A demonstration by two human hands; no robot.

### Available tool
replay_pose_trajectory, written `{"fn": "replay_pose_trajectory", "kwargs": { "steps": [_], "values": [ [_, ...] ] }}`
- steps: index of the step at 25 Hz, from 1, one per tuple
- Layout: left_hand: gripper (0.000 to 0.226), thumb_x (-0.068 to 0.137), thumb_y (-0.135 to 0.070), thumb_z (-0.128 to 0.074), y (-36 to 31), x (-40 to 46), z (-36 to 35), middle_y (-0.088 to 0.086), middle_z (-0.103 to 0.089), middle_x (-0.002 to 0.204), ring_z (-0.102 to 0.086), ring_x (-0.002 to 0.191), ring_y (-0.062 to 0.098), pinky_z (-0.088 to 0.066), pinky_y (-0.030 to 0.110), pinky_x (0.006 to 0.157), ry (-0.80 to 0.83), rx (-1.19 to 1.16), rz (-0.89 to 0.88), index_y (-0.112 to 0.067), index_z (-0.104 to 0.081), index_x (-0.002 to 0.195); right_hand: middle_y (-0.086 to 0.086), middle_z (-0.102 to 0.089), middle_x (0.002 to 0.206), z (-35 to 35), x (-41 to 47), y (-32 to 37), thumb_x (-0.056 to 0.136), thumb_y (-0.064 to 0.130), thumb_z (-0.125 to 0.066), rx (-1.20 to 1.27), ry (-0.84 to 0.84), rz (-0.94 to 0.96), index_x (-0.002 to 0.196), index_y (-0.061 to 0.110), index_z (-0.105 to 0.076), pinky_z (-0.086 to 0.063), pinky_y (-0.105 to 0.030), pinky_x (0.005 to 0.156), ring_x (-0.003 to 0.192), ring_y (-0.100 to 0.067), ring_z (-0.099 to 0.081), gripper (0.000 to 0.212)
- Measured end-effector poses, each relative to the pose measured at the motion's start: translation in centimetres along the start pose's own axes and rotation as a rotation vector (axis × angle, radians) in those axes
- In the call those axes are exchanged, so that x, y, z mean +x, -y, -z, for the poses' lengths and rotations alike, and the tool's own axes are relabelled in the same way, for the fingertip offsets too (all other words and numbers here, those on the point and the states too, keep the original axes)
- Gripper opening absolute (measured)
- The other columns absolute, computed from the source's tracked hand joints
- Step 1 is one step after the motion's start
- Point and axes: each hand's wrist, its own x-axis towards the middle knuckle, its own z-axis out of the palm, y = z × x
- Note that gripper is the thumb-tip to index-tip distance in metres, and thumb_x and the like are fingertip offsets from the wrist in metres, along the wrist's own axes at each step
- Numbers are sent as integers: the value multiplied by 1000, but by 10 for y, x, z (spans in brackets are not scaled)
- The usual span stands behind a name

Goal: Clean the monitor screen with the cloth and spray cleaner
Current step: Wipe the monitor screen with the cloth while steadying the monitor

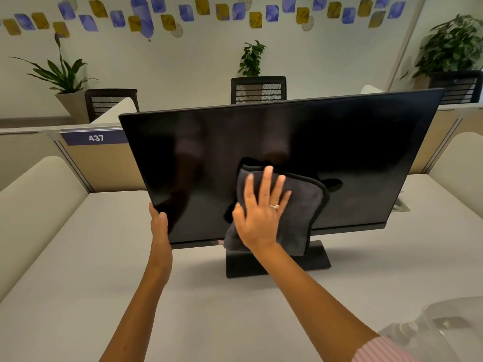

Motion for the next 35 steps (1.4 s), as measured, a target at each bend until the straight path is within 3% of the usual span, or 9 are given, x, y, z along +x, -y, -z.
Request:
{"fn": "replay_pose_trajectory", "kwargs": {
  "steps": [7, 14, 18, 21, 23, 26, 30, 32, 35],
  "values": [
    [65, 87, -58, -18, 3, 5, 3, -10, -7, 157, -10, 144, 15, -12, 42, 117, 41, 23, -72, -37, -1, 146, -1, 6, 160, -29, -39, 15, 82, 39, -49, -218, 205, 427, 150, 30, -9, 6, -52, 116, 146, -27, 6, 80],
    [53, 98, -44, -18, -5, 2, -11, -9, -1, 157, -6, 144, 15, -9, 24, 105, -96, 39, -53, -33, 2, 146, 3, 3, 160, -21, -83, -37, 77, 38, -61, -321, 345, 417, 149, 34, -9, -6, -55, 113, 145, -24, -8, 89],
    [58, 96, -43, -24, -50, -7, -33, -11, 2, 157, -1, 144, 9, -7, 37, 118, -276, 162, -349, -32, 2, 146, -9, -12, 157, -3, -90, -67, 77, 28, -55, -317, 282, 99, 149, 23, -11, -16, -59, 109, 142, -35, -12, 85],
    [59, 96, -33, -26, -99, -12, -55, 2, -1, 158, 4, 145, 18, 0, 43, 118, -226, 370, -772, -20, 0, 148, -20, -17, 153, 15, -79, -75, 85, 19, -54, -211, 189, -227, 147, 12, -19, -21, -57, 107, 139, -42, -14, 72],
    [59, 96, -33, -28, -136, -8, -70, 10, -5, 157, 3, 145, 27, 4, 44, 117, -175, 545, -953, -15, -4, 148, -24, -17, 153, 23, -63, -78, 85, 11, -62, -121, 138, -381, 147, 8, -16, -22, -57, 109, 140, -44, -14, 78],
    [58, 98, -38, -25, -181, 10, -79, 13, -9, 157, -1, 144, 32, 4, 47, 115, -129, 922, -1145, -12, -9, 148, -17, -4, 158, 25, -35, -60, 94, 10, -50, 151, 29, -626, 149, 11, -6, -24, -56, 112, 144, -38, -3, 70],
    [59, 97, -44, -20, -207, 24, -104, 6, -15, 157, -4, 145, 23, 4, 46, 115, 18, 1136, -1165, -14, -16, 147, -7, 8, 159, 24, -17, -27, 98, 12, -41, 442, -100, -786, 150, 14, -2, -16, -48, 114, 146, -29, 9, 65],
    [58, 96, -44, -22, -217, 8, -167, 6, -25, 154, -12, 144, 22, 3, 45, 115, 134, 1143, -1187, -13, -23, 146, -5, 10, 159, 46, -13, -64, 98, 10, -40, 471, -193, -837, 150, 15, -1, -14, -46, 116, 146, -27, 11, 65],
    [55, 96, -43, -26, -209, 8, -174, 5, -40, 145, -24, 140, 23, 0, 45, 115, 97, 1131, -1166, -12, -33, 140, -6, 8, 159, 42, -14, -66, 98, 12, -40, 457, -167, -864, 150, 14, -2, -17, -49, 118, 146, -28, 9, 64]
  ]
}}
